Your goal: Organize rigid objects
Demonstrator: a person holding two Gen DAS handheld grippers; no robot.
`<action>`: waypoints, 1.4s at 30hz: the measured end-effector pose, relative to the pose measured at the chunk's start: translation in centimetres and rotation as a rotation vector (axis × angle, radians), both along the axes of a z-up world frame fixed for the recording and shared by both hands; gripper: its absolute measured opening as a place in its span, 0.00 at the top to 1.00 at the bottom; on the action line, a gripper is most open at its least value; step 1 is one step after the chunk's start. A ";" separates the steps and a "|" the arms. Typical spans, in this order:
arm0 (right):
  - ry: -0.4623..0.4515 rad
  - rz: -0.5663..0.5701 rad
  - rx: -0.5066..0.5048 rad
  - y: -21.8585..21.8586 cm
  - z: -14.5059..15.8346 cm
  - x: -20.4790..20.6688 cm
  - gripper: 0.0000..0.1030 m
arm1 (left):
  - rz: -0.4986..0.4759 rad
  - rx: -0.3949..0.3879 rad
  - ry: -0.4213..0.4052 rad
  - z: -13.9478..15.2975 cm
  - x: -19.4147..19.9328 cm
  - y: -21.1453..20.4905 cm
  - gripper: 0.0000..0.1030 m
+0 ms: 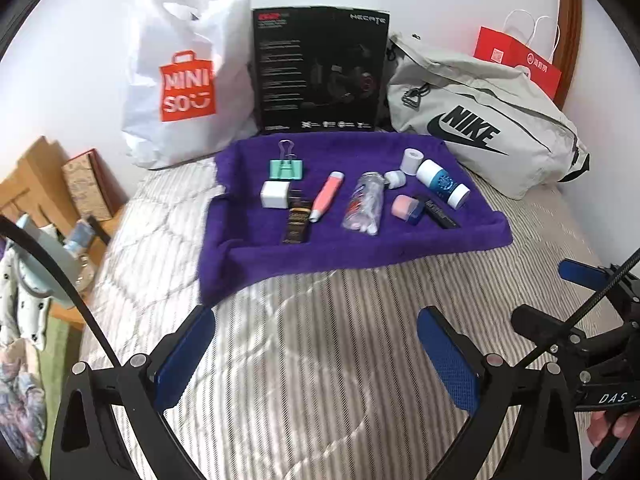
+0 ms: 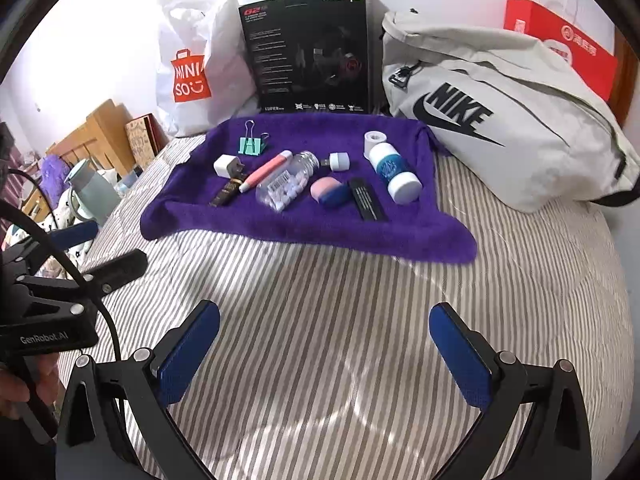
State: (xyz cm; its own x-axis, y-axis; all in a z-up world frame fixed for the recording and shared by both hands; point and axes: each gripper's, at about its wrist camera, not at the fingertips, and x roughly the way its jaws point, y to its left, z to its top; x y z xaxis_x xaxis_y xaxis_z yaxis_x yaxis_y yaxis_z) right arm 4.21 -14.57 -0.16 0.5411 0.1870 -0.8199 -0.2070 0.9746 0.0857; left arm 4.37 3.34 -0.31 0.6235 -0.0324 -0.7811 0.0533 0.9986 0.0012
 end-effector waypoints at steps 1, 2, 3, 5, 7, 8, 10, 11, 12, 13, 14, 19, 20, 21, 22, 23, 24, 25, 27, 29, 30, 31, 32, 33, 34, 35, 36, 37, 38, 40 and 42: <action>-0.004 -0.008 -0.004 0.0 0.2 -0.5 0.00 | 0.010 -0.003 -0.009 0.2 -0.5 0.2 0.01; -0.005 -0.018 -0.006 -0.1 0.3 -0.8 0.00 | 0.018 -0.012 -0.017 0.4 -1.0 0.5 0.01; -0.003 -0.033 -0.005 -0.3 0.6 -1.3 0.00 | 0.020 -0.021 -0.020 0.6 -1.4 0.7 0.01; 0.000 -0.053 -0.007 -0.6 0.9 -2.0 0.00 | 0.024 -0.038 -0.026 0.9 -2.2 0.9 0.01; -0.006 -0.079 -0.031 -0.9 1.3 -2.7 0.00 | 0.018 -0.049 -0.032 1.1 -2.7 0.9 0.01; -0.011 -0.087 -0.039 -1.0 1.5 -2.9 0.00 | 0.013 -0.053 -0.037 1.3 -3.0 0.8 0.01; -0.011 -0.106 -0.046 -1.3 1.7 -3.3 0.00 | 0.009 -0.055 -0.047 1.6 -3.3 0.8 0.01; -0.010 -0.114 -0.047 -1.4 1.7 -3.5 0.00 | 0.005 -0.056 -0.050 1.7 -3.5 0.7 0.01; -0.009 -0.120 -0.049 -1.5 1.7 -3.7 0.00 | -0.001 -0.057 -0.053 1.8 -3.7 0.6 0.01; -0.008 -0.124 -0.051 -1.6 1.7 -3.8 0.00 | -0.003 -0.056 -0.055 2.0 -3.8 0.5 0.01; -0.008 -0.128 -0.053 -1.7 1.8 -4.0 0.00 | -0.002 -0.053 -0.059 2.1 -4.0 0.5 0.01; -0.012 -0.134 -0.061 -1.7 1.9 -4.4 0.00 | -0.003 -0.050 -0.067 2.3 -4.5 0.4 0.01; -0.013 -0.134 -0.062 -1.7 2.0 -4.4 0.00 | -0.004 -0.051 -0.066 2.3 -4.6 0.3 0.01; -0.013 -0.133 -0.062 -1.6 2.0 -4.5 0.00 | -0.005 -0.051 -0.065 2.4 -4.6 0.3 0.01; -0.013 -0.131 -0.063 -1.6 2.0 -4.5 0.00 | -0.005 -0.049 -0.064 2.4 -4.7 0.2 0.01; -0.014 -0.129 -0.064 -1.5 2.1 -4.6 0.00 | -0.008 -0.046 -0.063 2.4 -4.7 0.2 0.01; -0.015 -0.127 -0.064 -1.4 2.1 -4.7 0.00 | -0.011 -0.042 -0.062 2.4 -4.7 0.1 0.01; -0.018 -0.125 -0.065 -1.4 2.2 -4.8 0.00 | -0.012 -0.036 -0.062 2.4 -4.7 0.0 0.01; -0.019 -0.123 -0.065 -1.4 2.3 -4.8 0.00 | -0.014 -0.035 -0.062 2.4 -4.7 0.0 0.01; -0.020 -0.125 -0.064 -1.3 2.3 -4.8 0.00 | -0.016 -0.039 -0.058 2.4 -4.8 -0.1 0.01; -0.019 -0.124 -0.065 -1.3 2.3 -4.8 0.00 | -0.015 -0.040 -0.058 2.4 -4.8 -0.1 0.01; -0.019 -0.123 -0.067 -1.3 2.3 -4.8 0.00 | -0.015 -0.042 -0.057 2.4 -4.8 -0.1 0.01; -0.020 -0.123 -0.069 -1.2 2.3 -4.8 0.00 | -0.016 -0.046 -0.055 2.4 -4.8 0.0 0.01; -0.022 -0.122 -0.071 -1.2 2.4 -4.9 0.00 | -0.015 -0.047 -0.054 2.4 -4.8 0.1 0.01; -0.024 -0.122 -0.070 -1.1 2.4 -5.0 0.00 | -0.015 -0.048 -0.053 2.3 -4.8 0.1 0.01; -0.024 -0.122 -0.070 -1.1 2.4 -5.0 0.00 | -0.016 -0.049 -0.053 2.3 -4.8 0.2 0.01; -0.025 -0.123 -0.071 -1.1 2.4 -5.0 0.00 | -0.016 -0.048 -0.052 2.3 -4.7 0.2 0.01; -0.026 -0.125 -0.072 -1.1 2.4 -5.1 0.00 | -0.017 -0.048 -0.051 2.3 -4.7 0.3 0.01; -0.026 -0.126 -0.074 -1.1 2.5 -5.2 0.00 | -0.018 -0.047 -0.052 2.3 -4.8 0.3 0.01; -0.027 -0.128 -0.076 -1.1 2.5 -5.3 0.00 | -0.014 -0.049 -0.052 2.1 -4.8 0.5 0.01; -0.030 -0.128 -0.079 -1.0 2.5 -5.5 0.00 | -0.015 -0.056 -0.050 2.0 -4.9 0.7 0.01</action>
